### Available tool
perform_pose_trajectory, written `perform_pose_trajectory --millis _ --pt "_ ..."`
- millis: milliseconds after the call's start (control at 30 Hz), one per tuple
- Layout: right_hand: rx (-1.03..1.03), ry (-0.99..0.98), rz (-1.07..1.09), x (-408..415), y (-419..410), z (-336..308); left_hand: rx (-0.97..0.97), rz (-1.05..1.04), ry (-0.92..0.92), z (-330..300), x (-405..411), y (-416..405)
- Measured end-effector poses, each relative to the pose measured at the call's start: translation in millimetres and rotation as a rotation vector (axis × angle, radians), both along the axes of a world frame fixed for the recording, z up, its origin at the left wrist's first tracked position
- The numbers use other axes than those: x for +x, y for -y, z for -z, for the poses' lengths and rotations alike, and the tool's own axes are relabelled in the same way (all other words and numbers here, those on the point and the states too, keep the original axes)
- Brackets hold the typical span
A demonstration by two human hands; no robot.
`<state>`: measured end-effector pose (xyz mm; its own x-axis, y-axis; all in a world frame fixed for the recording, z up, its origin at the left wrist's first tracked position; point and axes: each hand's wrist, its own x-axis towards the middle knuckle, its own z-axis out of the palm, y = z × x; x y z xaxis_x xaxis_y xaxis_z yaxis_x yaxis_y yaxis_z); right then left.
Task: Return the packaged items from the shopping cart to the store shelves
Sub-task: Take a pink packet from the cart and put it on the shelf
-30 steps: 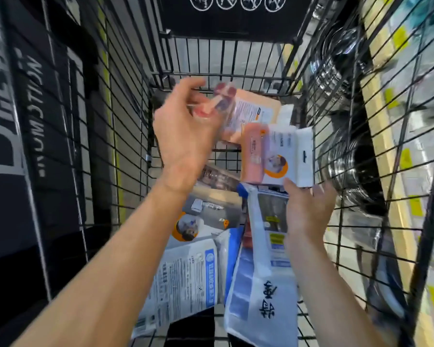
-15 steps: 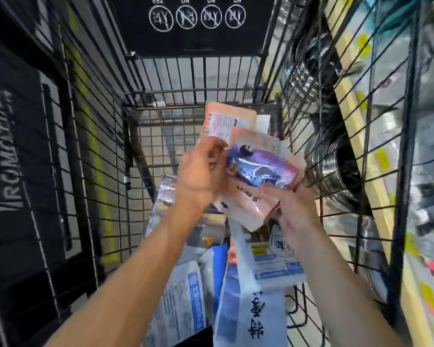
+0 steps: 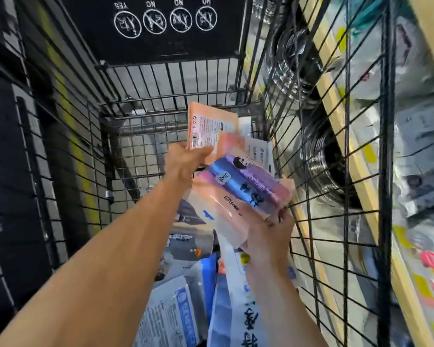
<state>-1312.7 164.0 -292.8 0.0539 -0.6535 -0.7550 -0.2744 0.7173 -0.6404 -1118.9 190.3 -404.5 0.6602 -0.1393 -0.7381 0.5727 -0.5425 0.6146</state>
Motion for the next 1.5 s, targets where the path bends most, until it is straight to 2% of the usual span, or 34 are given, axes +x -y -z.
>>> perform_pose_trajectory --millis 100,233,333,400,500,567,700,800,900,967,1033,1100,1167,1267,1333,1400,1467,1500 --pt "0.001 0.018 0.049 -2.4 -11.8 -7.8 -0.067 -0.015 0.027 -31.1 -0.4 4.1" --pt "-0.018 0.043 0.050 -11.3 -16.5 -20.2 -0.050 -0.009 0.409 -70.9 12.4 -29.9" --pt "-0.192 -0.027 -0.053 -15.0 -20.5 -41.8 -0.125 0.052 0.680 -112.0 21.4 -57.8" --pt "-0.314 -0.087 -0.071 -12.5 -22.8 -61.2 -0.237 -0.001 0.721 -144.3 13.6 -64.0" --pt "-0.443 -0.081 -0.001 -9.6 -26.3 -115.7 -0.261 0.029 0.828 -205.6 -13.9 -75.6" --pt "-0.489 -0.010 0.083 -12.2 -24.4 -149.7 -0.362 -0.004 0.753 -240.8 -28.3 -81.4" --pt "-0.519 0.135 0.188 -28.1 -21.0 -220.1 -0.570 -0.077 0.473 -295.4 -53.2 -98.5" --pt "-0.516 0.213 0.196 -42.2 -18.7 -257.3 -0.689 -0.108 0.309 -326.2 -68.8 -106.1" --pt "-0.513 0.270 0.170 -57.6 -19.0 -282.8 -0.923 -0.252 -0.013 -354.8 -78.3 -110.5" --pt "-0.501 0.295 0.109 -64.1 -20.3 -295.2 -0.943 -0.237 -0.102 -364.2 -77.8 -108.2" --pt "-0.497 0.337 0.064 -69.9 -21.6 -308.7 -0.843 -0.147 -0.038 -378.4 -78.0 -103.3" --pt "-0.454 0.376 0.058 -76.8 -20.4 -315.4 -0.768 -0.145 -0.026 -389.7 -72.1 -98.9" --pt "-0.414 0.399 0.079 -82.2 -16.6 -325.5 -0.815 -0.121 -0.146 -397.0 -55.8 -100.9" --pt "-0.448 0.420 0.070 -85.7 -11.5 -345.8 -0.888 0.025 -0.365 -421.1 -41.1 -103.3" --pt "-0.491 0.413 0.090 -86.9 -8.4 -360.1 -0.883 -0.082 -0.389 -434.9 -38.6 -101.7" --pt "-0.572 0.411 0.027 -88.6 -5.9 -379.2 -0.919 -0.187 -0.316 -445.5 -29.7 -101.0" --pt "-0.706 0.360 -0.160 -90.0 -3.6 -397.6 -0.911 -0.174 -0.091 -458.2 -18.0 -100.9" --pt "-0.757 0.303 -0.264 -91.7 -3.9 -406.0 -0.837 -0.126 0.064 -466.2 -14.8 -103.6"
